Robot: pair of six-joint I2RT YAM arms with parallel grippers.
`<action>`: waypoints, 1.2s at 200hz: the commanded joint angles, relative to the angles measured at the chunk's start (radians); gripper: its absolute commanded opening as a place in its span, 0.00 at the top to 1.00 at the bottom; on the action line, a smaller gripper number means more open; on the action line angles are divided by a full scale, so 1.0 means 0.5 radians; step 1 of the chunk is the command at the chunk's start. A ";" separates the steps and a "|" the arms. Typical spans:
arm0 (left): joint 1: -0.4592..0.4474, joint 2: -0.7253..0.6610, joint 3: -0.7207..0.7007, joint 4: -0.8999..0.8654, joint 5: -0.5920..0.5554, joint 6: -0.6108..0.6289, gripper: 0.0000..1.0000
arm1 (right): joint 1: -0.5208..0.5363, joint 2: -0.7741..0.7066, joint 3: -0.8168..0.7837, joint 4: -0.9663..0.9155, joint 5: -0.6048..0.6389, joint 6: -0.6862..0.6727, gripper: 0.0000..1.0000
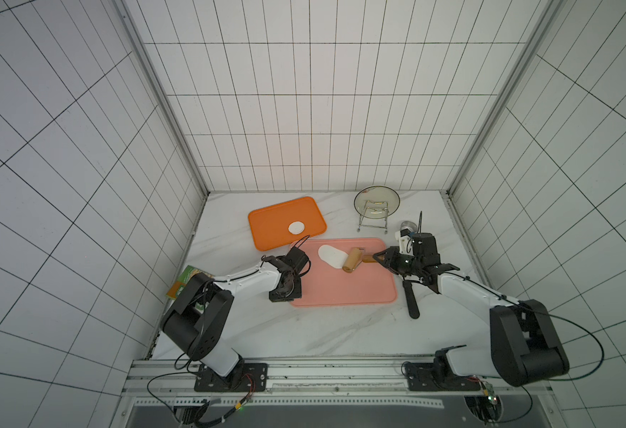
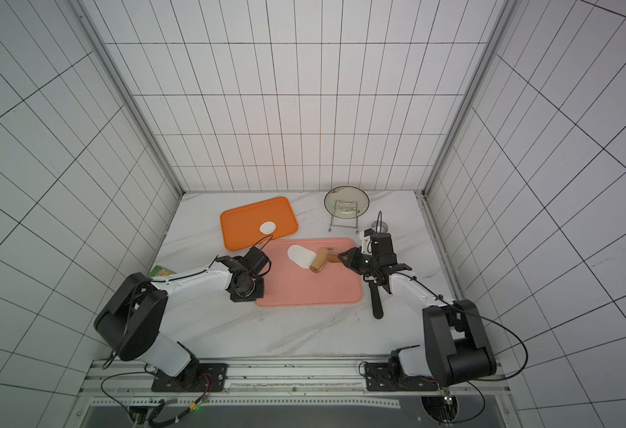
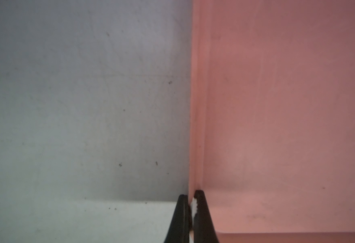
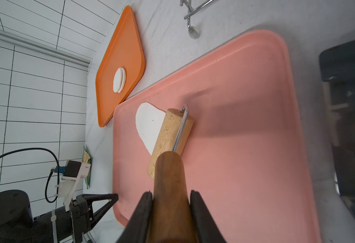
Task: Roll out the dumpling wrappers from the dough
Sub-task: Flatten out the dough on the work surface.
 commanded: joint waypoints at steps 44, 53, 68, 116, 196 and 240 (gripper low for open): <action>0.000 0.152 -0.079 0.091 -0.144 -0.025 1.00 | 0.169 0.200 -0.119 -0.424 0.298 -0.132 1.00; -0.011 0.154 -0.074 0.090 -0.144 -0.026 1.00 | 0.206 0.225 -0.118 -0.389 0.269 -0.122 1.00; -0.023 0.166 -0.067 0.090 -0.147 -0.032 1.00 | 0.244 0.283 -0.115 -0.345 0.232 -0.084 1.00; -0.036 0.189 -0.050 0.084 -0.153 -0.033 1.00 | 0.284 0.428 -0.066 -0.340 0.280 -0.059 1.00; -0.024 0.187 -0.057 0.090 -0.161 -0.020 1.00 | 0.137 0.240 -0.106 -0.585 0.361 -0.195 1.00; -0.027 0.200 -0.051 0.098 -0.151 -0.023 1.00 | 0.327 0.413 -0.026 -0.467 0.271 -0.111 1.00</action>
